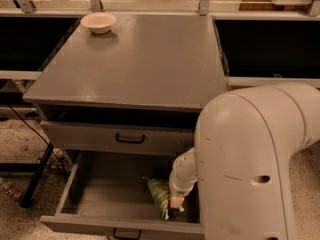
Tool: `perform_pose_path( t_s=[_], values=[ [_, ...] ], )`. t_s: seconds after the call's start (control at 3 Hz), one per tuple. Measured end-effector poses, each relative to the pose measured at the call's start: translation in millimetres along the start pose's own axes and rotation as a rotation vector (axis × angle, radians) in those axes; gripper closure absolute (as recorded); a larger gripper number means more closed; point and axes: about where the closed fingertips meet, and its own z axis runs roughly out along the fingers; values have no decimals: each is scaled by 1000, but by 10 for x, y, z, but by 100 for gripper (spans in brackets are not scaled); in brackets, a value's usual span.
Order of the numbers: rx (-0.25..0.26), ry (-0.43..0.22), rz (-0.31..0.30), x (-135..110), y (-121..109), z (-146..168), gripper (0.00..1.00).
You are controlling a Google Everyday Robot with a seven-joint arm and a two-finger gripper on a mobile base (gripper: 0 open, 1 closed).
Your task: Place green jalapeno chip bag into middle drawer
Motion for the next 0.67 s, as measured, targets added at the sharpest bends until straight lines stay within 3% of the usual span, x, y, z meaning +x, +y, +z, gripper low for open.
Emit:
perform_pose_path(
  t_s=[0.33, 0.67],
  values=[
    [0, 0, 0, 0, 1, 1, 0],
    [0, 0, 0, 0, 1, 1, 0]
  ],
)
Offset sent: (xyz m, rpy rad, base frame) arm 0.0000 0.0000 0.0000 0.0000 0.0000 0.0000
